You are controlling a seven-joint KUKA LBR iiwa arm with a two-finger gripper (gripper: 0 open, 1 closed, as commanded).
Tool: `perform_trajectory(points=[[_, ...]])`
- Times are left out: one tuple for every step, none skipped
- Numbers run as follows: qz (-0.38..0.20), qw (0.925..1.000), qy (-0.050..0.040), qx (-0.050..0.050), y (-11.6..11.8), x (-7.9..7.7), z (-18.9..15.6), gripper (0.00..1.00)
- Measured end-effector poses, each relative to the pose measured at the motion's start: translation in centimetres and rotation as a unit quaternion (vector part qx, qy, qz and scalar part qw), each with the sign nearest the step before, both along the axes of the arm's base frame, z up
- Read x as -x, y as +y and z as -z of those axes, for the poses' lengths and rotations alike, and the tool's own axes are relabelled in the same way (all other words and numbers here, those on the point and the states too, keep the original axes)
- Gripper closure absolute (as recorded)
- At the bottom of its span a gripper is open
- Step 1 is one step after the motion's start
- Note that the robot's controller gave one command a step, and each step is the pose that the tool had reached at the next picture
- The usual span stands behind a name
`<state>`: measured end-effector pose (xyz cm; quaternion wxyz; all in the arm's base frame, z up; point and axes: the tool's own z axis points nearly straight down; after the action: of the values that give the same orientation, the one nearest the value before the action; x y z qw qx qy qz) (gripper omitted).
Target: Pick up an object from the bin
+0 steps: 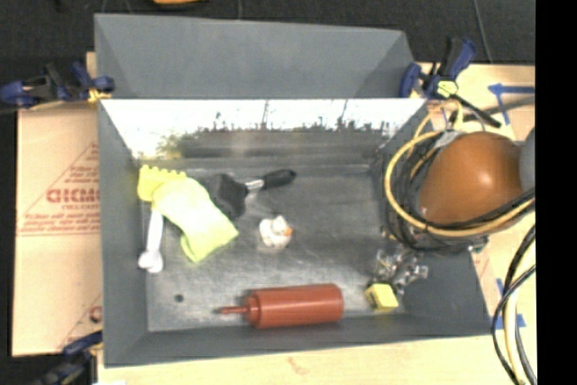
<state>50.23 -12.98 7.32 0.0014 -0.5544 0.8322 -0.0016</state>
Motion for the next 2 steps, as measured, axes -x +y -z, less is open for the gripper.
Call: perform_trajectory(points=[[0.0, 1.0, 0.0, 0.0, 0.0, 0.0, 0.0, 1.0], [-0.005, 1.0, 0.002, -0.001, 0.9, 1.8, -2.6, 1.0]])
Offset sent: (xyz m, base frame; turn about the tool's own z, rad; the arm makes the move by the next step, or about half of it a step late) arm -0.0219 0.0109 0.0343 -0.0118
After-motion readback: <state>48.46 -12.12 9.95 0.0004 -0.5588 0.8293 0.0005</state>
